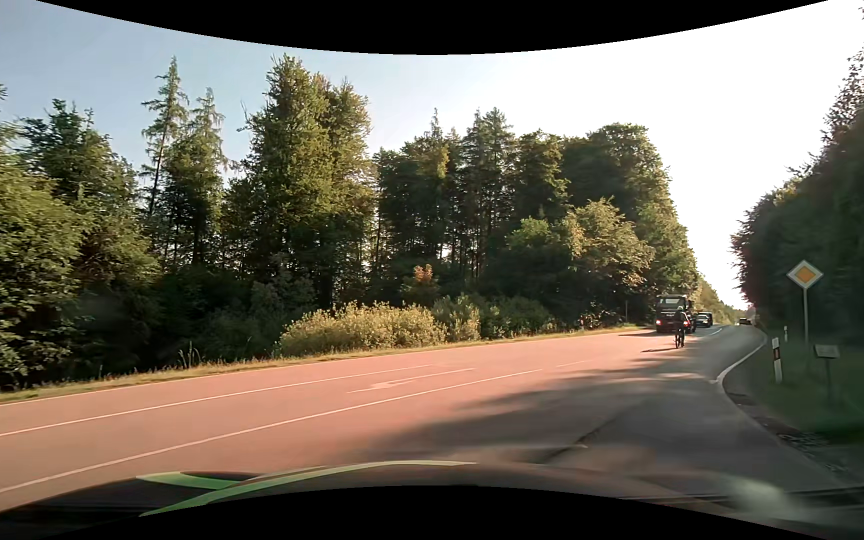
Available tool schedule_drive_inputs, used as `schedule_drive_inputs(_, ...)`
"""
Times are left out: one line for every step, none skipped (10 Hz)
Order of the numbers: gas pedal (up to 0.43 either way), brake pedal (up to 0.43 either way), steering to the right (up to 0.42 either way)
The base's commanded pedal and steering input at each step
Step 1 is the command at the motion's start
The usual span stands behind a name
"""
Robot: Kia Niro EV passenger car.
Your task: Follow the waypoints while adhering to traffic rules and regulations
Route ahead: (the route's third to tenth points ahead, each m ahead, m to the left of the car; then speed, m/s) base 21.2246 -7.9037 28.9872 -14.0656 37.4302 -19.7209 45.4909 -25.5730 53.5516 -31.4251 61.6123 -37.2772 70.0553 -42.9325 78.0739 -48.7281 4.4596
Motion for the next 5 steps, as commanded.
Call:
schedule_drive_inputs(0.209,0.000,0.273)
schedule_drive_inputs(0.209,0.000,0.283)
schedule_drive_inputs(0.209,0.000,0.286)
schedule_drive_inputs(0.209,0.000,0.284)
schedule_drive_inputs(0.209,0.000,0.277)
